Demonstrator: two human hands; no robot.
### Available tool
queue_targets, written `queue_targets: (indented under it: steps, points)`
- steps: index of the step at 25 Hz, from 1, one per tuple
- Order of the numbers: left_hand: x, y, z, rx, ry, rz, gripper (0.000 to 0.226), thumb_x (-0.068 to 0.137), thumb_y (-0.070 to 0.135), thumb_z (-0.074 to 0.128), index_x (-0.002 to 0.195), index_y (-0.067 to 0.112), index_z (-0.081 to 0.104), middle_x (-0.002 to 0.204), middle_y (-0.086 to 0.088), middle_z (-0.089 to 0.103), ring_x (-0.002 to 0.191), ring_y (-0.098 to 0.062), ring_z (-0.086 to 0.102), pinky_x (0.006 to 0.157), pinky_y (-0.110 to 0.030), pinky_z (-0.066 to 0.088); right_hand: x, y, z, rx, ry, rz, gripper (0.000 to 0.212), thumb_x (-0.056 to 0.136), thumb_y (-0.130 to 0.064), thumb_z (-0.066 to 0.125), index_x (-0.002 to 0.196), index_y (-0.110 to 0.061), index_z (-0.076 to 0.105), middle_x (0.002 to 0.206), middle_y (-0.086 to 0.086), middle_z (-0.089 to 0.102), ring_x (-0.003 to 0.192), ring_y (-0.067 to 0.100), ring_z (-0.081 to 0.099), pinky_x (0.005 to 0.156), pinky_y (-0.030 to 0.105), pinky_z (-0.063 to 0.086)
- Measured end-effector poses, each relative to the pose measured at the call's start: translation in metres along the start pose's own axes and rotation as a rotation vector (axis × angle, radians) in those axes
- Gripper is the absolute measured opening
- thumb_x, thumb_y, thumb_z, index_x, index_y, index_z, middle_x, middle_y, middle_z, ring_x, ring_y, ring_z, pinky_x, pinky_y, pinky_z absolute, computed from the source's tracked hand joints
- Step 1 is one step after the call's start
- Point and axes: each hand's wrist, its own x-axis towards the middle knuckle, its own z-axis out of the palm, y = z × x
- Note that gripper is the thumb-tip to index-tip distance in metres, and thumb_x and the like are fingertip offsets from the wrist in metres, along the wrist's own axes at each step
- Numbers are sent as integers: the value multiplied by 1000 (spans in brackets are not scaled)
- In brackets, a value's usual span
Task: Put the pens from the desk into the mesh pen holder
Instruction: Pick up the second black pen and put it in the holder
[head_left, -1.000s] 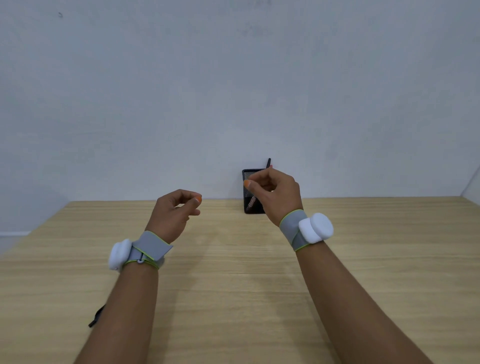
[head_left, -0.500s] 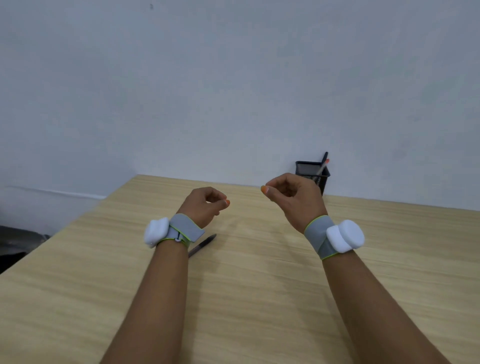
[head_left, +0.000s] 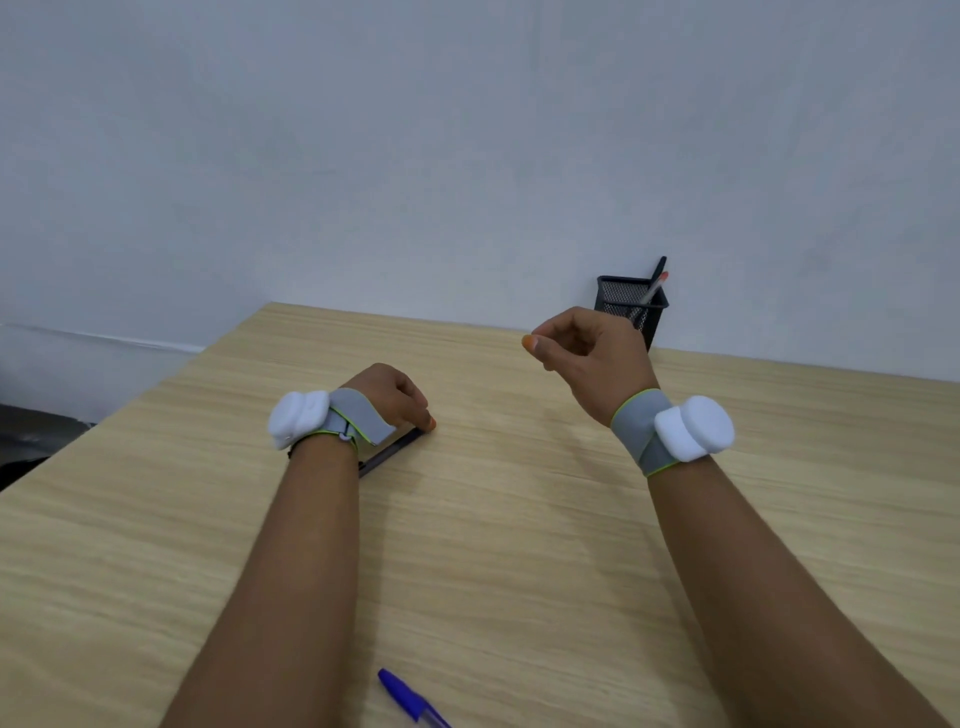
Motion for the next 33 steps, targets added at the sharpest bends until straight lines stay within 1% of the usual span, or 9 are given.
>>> queue_targets:
  steps: [5, 9, 12, 17, 20, 22, 24, 28, 33]
  points:
    - [1, 1, 2, 29, -15, 9, 22, 72, 11, 77, 92, 2, 72, 71, 0, 60, 75, -22, 54, 76, -32, 47, 2, 2, -2, 4, -3, 10, 12, 78, -29, 73, 77, -17, 71, 65, -3, 65, 64, 13, 60, 65, 27, 50]
    - [2, 2, 4, 57, -19, 1, 15, 69, 13, 80, 78, 7, 71, 70, -1, 61, 72, -21, 55, 77, -35, 49, 3, 3, -4, 3, 1, 16, 13, 78, -30, 74, 77, -17, 71, 69, 3, 68, 71, 28, 66, 69, 35, 55]
    - [1, 3, 5, 63, -3, 2, 14, 69, 12, 80, 79, 5, 72, 69, -3, 62, 74, -23, 56, 76, -34, 49, 3, 4, -5, 10, 1, 24, 12, 78, -29, 74, 76, -18, 70, 72, 7, 70, 73, 32, 67, 69, 37, 55]
    - [3, -1, 4, 18, 59, 59, 12, 71, 12, 76, 78, 2, 73, 90, -19, 73, 84, -33, 64, 79, -39, 54, 3, 9, -10, -4, 6, 36, 10, 77, -31, 74, 74, -23, 68, 71, 3, 70, 73, 30, 68, 72, 38, 57]
    - [0, 3, 5, -72, 66, 108, 8, 74, 9, 74, 75, 2, 70, 84, -19, 71, 69, -26, 60, 62, -26, 48, 2, 10, -9, -18, -2, 35, 10, 77, -31, 74, 73, -25, 68, 68, 0, 68, 74, 29, 68, 73, 39, 58]
    - [-5, 11, 5, -170, 73, 148, 6, 78, 5, 71, 79, 0, 68, 75, -11, 67, 61, -19, 58, 49, -15, 45, 2, 10, -8, -20, -6, 36, 10, 76, -31, 75, 72, -26, 67, 68, -1, 67, 74, 29, 68, 74, 39, 58]
    - [-9, 21, 5, -251, 92, 188, 4, 80, 3, 68, 82, -1, 67, 72, -7, 65, 57, -14, 59, 44, -10, 42, 2, 10, -7, -22, -10, 38, 10, 76, -31, 75, 71, -27, 67, 68, -1, 67, 73, 29, 68, 74, 39, 58]
    - [-13, 38, 7, -333, 116, 258, 4, 81, 4, 68, 83, 1, 66, 70, -6, 63, 44, 0, 59, 44, -10, 42, 1, 11, -7, -27, -20, 48, 9, 76, -31, 75, 73, -24, 69, 70, 1, 68, 69, 24, 66, 75, 41, 58]
    - [-20, 60, 12, -404, 164, 373, 3, 82, 13, 68, 84, 11, 67, 75, -7, 65, 58, -6, 64, 56, -16, 47, 0, 12, -8, -35, -40, 70, 10, 77, -31, 75, 76, -22, 70, 72, 3, 69, 72, 27, 67, 75, 40, 58]
